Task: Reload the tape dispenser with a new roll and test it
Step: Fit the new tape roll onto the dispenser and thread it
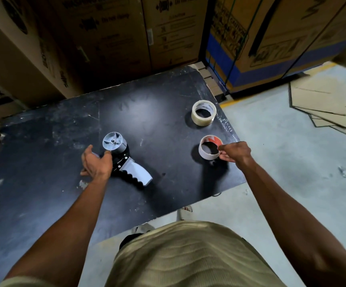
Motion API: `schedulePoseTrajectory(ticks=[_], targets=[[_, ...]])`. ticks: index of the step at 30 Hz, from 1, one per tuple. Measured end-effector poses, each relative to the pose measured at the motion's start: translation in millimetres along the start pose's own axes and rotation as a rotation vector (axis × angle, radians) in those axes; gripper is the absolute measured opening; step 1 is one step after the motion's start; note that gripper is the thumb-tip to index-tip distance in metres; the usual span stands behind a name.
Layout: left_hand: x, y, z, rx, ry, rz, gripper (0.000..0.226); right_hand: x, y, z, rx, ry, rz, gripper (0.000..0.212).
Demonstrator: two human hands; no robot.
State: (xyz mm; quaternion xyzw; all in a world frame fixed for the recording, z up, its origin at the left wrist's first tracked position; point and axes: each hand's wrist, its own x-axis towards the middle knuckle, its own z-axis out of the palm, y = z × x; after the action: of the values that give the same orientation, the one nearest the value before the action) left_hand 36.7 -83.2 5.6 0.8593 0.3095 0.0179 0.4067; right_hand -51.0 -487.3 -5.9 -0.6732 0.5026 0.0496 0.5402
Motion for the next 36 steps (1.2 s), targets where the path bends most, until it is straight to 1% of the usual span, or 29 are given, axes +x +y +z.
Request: schedulePoseTrajectory(ticks=[3, 4, 6, 9, 12, 14, 16, 18, 21, 23, 26, 30, 32, 34, 36], targets=[[-2.7, -2.0, 3.3, -0.019, 0.041, 0.049, 0.059, 8.7, 0.5, -3.7, 0.014, -0.065, 0.008, 0.033], [-3.5, -2.6, 4.2, -0.02, 0.055, 0.068, 0.058, 11.4, -1.2, -5.5, 0.01, -0.058, -0.002, 0.039], [-7.6, 0.2, 5.4, -0.004, 0.084, 0.084, 0.055, 18.8, -7.5, -8.9, -0.034, 0.007, -0.052, 0.046], [-15.7, 8.0, 6.6, 0.032, 0.13, 0.077, 0.053, 29.7, -21.5, -10.5, -0.127, 0.071, -0.172, 0.05], [-22.2, 11.0, 8.6, 0.028, 0.145, 0.131, 0.049, 39.0, -41.2, -0.5, -0.141, 0.071, -0.246, 0.042], [-24.5, 11.3, 10.5, 0.025, 0.147, 0.165, 0.046, 41.3, -55.6, 9.5, -0.109, 0.032, -0.22, 0.045], [-26.5, 12.6, 12.5, 0.027, 0.152, 0.175, 0.043, 46.3, -63.5, 19.8, -0.042, -0.067, -0.112, 0.054], [-29.4, 12.8, 13.9, 0.026, 0.155, 0.179, 0.039, 51.9, -66.5, 28.9, -0.022, -0.133, -0.044, 0.058], [-31.1, 9.3, 15.0, 0.017, 0.151, 0.184, 0.035, 55.2, -73.7, 41.1, -0.035, -0.091, -0.06, 0.062], [-31.4, 6.6, 14.3, 0.032, 0.154, 0.18, 0.036, 58.9, -78.1, 48.1, -0.037, -0.069, -0.069, 0.06], [-33.3, 3.5, 12.9, 0.062, 0.165, 0.156, 0.035, 66.4, -79.9, 53.8, -0.044, -0.091, -0.043, 0.053], [-34.6, -2.8, 14.8, 0.044, 0.167, 0.15, 0.034, 73.8, -81.1, 60.8, 0.068, -0.123, -0.041, 0.046], [-34.5, -2.7, 16.2, 0.051, 0.178, 0.154, 0.034, 72.6, -83.6, 62.5, 0.06, -0.144, -0.066, 0.045], [-34.4, -1.7, 18.0, 0.049, 0.183, 0.151, 0.033, 68.6, -87.4, 62.5, 0.011, -0.15, -0.109, 0.04], [-33.5, 0.9, 19.0, 0.019, 0.178, 0.165, 0.033, 61.5, -93.5, 65.8, 0.027, -0.172, -0.133, 0.034]])
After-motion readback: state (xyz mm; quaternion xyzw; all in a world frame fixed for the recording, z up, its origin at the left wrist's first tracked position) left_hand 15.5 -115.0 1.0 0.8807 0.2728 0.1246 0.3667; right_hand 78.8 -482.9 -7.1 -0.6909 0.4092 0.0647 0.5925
